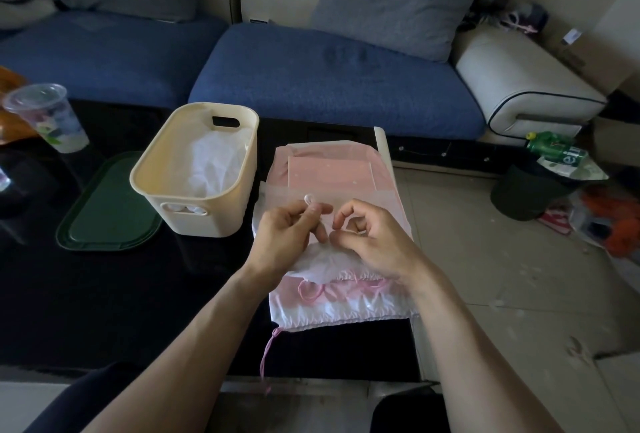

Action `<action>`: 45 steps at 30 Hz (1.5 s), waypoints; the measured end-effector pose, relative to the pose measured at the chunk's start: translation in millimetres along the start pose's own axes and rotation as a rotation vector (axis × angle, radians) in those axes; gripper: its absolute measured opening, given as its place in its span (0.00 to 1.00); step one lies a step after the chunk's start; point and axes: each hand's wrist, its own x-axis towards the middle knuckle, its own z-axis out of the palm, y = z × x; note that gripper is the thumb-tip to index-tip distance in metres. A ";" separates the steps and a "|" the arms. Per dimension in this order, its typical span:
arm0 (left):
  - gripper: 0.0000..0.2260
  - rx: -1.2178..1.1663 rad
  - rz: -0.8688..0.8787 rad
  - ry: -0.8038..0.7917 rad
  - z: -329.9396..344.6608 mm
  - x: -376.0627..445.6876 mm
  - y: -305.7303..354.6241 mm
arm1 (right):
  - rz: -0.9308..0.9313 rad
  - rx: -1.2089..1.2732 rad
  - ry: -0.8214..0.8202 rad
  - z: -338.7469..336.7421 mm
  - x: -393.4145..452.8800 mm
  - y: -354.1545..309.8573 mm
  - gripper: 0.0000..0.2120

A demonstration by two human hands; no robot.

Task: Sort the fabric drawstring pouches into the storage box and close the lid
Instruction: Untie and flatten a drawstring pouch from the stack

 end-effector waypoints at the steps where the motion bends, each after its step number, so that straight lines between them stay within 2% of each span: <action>1: 0.11 -0.006 0.016 0.009 0.8 -0.4 0.8 | -0.013 -0.011 0.002 0.5 0.1 0.7 0.05; 4: 0.11 -0.018 0.019 -0.007 -0.2 -1.4 1.2 | -0.022 -0.007 0.017 2.2 0.2 3.9 0.04; 9: 0.12 0.019 -0.026 -0.130 -2.8 -0.5 -1.3 | -0.026 -0.081 0.027 4.3 -3.3 4.3 0.07; 12: 0.08 0.051 -0.062 -0.261 -7.9 -0.6 3.3 | -0.030 -0.178 0.037 2.5 -2.6 7.4 0.05; 14: 0.05 0.134 -0.060 -0.306 -11.5 -0.8 5.8 | -0.018 -0.229 0.024 2.2 -2.2 7.9 0.08; 23: 0.05 0.266 -0.022 0.004 -10.7 2.3 -5.3 | 0.028 -0.211 0.003 16.6 3.9 8.4 0.07; 27: 0.03 0.476 0.011 0.107 -16.7 8.7 -12.7 | 0.052 -0.228 -0.051 22.7 3.8 3.8 0.05; 31: 0.02 0.447 0.039 0.046 -16.7 4.4 -9.2 | 0.064 -0.265 -0.092 24.8 2.5 -1.3 0.04; 35: 0.03 0.426 0.100 0.003 -11.5 -0.7 -5.3 | 0.118 -0.257 -0.124 18.1 2.4 -4.0 0.11; 41: 0.04 0.337 0.090 0.003 -6.2 -2.9 -4.9 | 0.137 -0.261 -0.099 7.5 -0.5 -2.6 0.06; 45: 0.04 0.169 0.004 -0.088 -6.8 -2.9 -1.1 | 0.099 -0.296 -0.013 4.7 -0.3 0.8 0.05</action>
